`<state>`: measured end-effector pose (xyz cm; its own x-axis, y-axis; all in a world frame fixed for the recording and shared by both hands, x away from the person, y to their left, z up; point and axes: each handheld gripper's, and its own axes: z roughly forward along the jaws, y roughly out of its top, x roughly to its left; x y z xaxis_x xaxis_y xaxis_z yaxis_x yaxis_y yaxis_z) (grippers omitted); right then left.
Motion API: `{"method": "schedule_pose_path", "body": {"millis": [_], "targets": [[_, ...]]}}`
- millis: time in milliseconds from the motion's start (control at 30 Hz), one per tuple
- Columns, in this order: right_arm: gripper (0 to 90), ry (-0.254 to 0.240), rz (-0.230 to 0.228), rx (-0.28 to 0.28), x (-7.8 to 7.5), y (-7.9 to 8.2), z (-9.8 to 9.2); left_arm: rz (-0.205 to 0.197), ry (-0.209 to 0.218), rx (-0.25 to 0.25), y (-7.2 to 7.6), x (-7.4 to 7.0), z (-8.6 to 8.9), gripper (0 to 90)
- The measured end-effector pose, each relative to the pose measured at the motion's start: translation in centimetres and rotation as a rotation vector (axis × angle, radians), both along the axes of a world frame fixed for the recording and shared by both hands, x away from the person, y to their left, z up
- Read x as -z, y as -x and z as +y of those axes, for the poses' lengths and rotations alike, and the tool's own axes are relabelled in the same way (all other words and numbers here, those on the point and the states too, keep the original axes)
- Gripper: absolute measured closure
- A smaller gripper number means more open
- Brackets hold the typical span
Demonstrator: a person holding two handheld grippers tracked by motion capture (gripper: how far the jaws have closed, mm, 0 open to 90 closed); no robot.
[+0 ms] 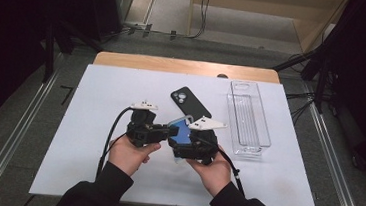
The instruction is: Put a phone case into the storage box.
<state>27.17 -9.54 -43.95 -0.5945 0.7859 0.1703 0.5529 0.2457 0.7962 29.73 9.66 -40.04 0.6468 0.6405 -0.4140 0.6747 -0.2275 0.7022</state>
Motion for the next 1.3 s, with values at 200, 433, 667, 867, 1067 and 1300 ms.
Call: {"method": "schedule_pose_path", "body": {"millis": [200,433,667,867,1067,1300], "targets": [[15.7,0.001,0.005,0.013,0.0,-0.3,-0.5,0.001,-0.004,-0.013,-0.1,-0.3,0.6,57.0],[15.7,-0.011,0.012,0.043,0.0,-1.0,-1.8,-0.002,0.004,0.004,0.1,-0.8,1.1,46.1],[15.7,-0.035,0.024,0.016,-0.3,-1.6,-3.2,-0.037,-0.04,0.128,0.1,-0.5,1.4,37.0],[15.7,-0.048,0.017,-0.013,-0.5,-1.7,-3.8,-0.062,-0.067,0.232,0.1,0.3,1.7,33.1],[15.7,-0.073,0.012,-0.047,-0.8,-1.7,-4.3,-0.134,-0.113,0.344,0.6,1.2,2.5,28.4],[15.7,-0.088,0.037,-0.097,-1.2,-1.8,-4.9,-0.151,-0.137,0.373,1.1,2.9,4.3,28.3]]}}
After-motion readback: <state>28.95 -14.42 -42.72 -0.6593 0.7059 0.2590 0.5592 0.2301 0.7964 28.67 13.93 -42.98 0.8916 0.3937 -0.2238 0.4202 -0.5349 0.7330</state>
